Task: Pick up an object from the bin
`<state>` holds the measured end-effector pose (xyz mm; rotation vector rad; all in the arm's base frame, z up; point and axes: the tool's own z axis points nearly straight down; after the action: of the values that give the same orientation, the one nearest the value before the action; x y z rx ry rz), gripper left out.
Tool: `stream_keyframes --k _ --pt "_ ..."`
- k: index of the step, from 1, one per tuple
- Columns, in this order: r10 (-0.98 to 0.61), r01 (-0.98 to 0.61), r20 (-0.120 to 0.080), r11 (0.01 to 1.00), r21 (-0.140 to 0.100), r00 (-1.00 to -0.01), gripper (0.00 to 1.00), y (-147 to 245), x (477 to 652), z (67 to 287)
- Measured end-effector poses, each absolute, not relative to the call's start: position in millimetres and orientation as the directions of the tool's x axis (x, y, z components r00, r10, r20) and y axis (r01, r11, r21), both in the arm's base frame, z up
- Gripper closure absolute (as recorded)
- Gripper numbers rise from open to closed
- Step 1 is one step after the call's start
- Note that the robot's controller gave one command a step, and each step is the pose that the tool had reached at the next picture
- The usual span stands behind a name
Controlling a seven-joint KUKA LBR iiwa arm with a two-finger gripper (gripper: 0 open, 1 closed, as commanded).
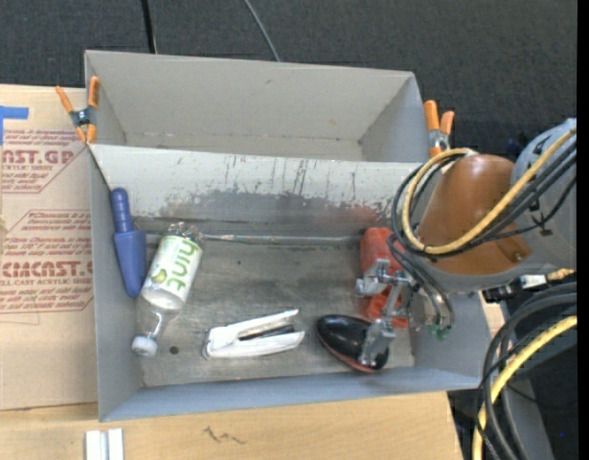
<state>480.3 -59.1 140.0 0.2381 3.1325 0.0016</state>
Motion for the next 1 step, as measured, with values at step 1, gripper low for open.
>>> stream_keyframes --k 1 --pt "0.209 0.209 -0.012 0.978 0.003 -0.978 0.00 -56.1 483.7 71.2"
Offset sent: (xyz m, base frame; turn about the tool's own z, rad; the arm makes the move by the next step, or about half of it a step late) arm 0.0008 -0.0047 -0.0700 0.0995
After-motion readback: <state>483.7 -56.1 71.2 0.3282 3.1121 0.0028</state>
